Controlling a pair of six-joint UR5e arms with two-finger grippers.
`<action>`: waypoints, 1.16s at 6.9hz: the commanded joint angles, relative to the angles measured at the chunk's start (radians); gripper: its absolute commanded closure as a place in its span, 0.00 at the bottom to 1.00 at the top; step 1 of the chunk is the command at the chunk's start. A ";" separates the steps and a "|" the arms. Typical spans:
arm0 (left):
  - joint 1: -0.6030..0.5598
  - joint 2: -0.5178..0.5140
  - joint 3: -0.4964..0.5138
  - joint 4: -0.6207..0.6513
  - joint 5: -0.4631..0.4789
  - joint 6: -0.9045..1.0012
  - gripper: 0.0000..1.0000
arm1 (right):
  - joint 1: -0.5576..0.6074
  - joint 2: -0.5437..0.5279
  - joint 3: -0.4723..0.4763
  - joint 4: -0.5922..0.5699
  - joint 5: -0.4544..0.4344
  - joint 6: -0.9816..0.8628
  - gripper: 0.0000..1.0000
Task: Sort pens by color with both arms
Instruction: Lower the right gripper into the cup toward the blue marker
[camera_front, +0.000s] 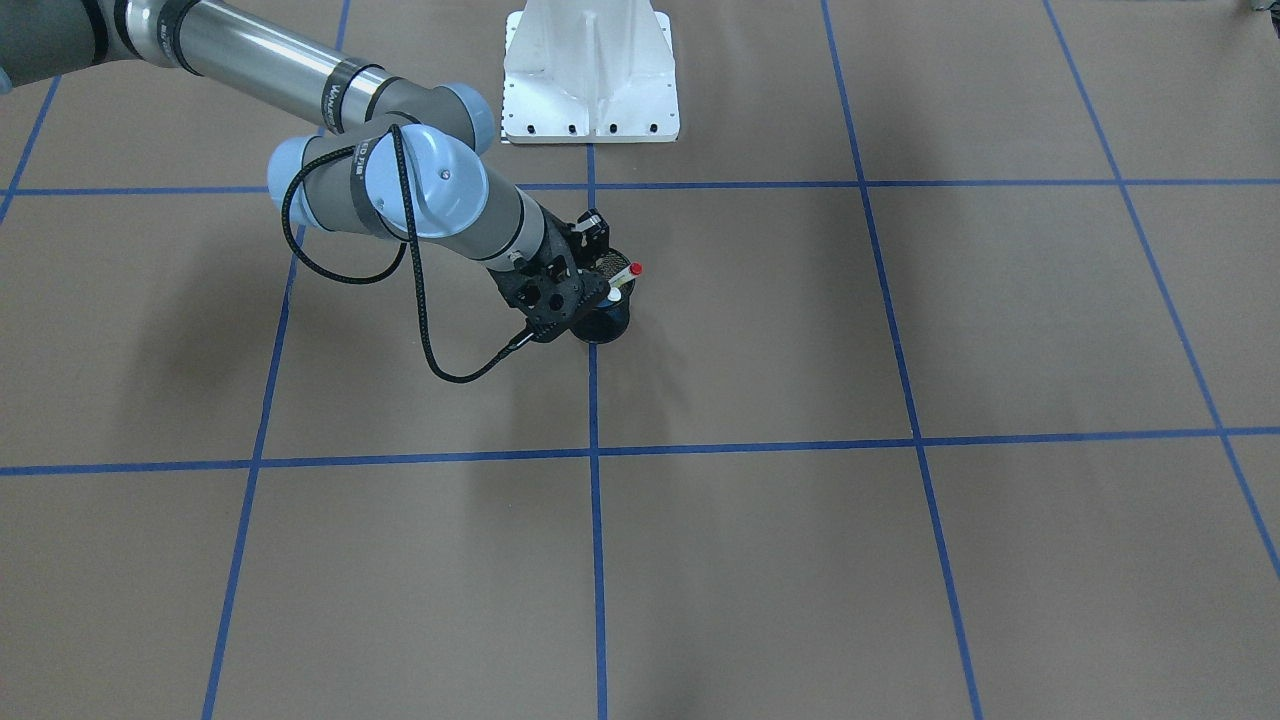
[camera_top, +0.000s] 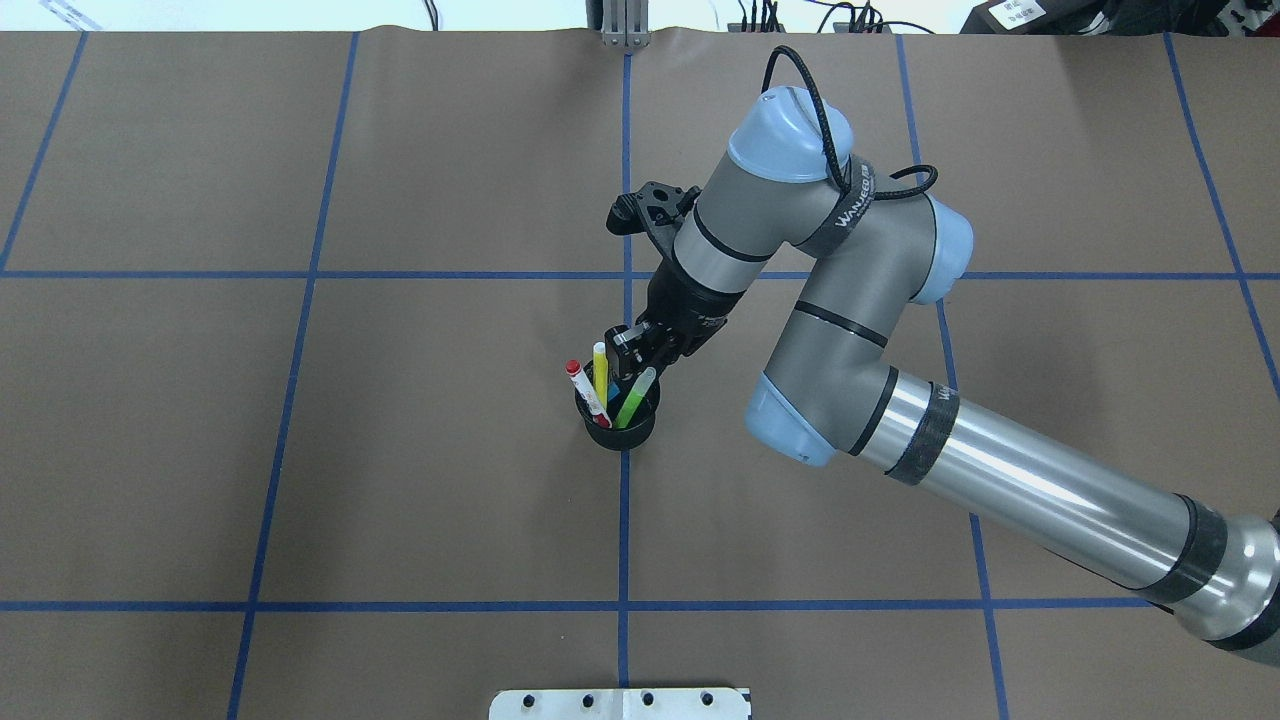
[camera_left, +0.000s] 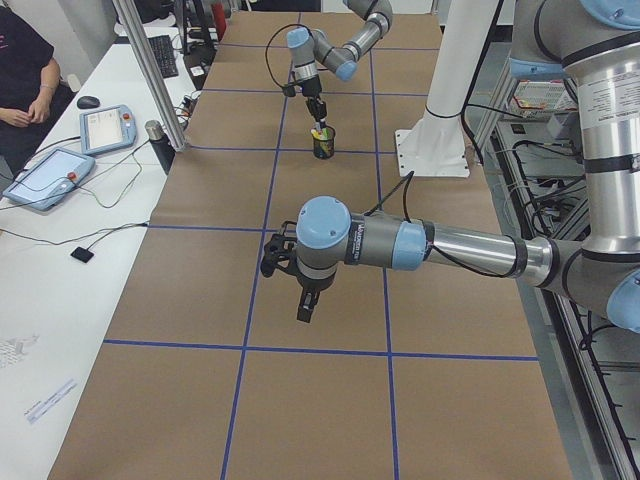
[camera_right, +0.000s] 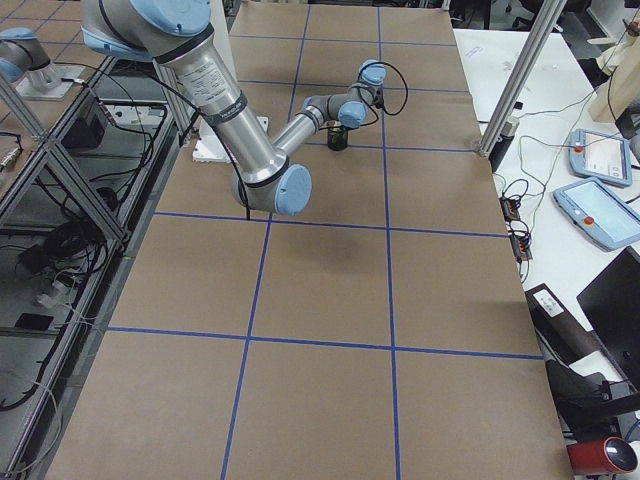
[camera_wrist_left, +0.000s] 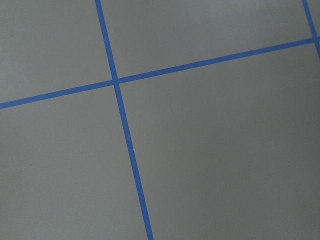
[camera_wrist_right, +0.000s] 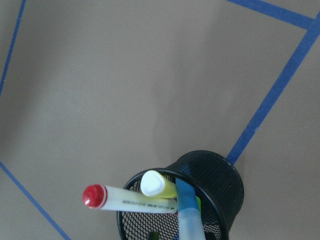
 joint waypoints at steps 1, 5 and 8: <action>0.000 0.001 -0.001 0.000 0.000 0.000 0.01 | 0.000 -0.005 0.015 -0.003 -0.001 0.000 0.51; 0.000 0.001 -0.004 0.000 0.000 0.000 0.01 | 0.000 0.004 -0.005 -0.004 -0.025 -0.003 0.51; 0.000 0.001 -0.004 0.000 0.000 0.000 0.01 | 0.014 0.017 -0.006 -0.003 -0.041 -0.003 0.47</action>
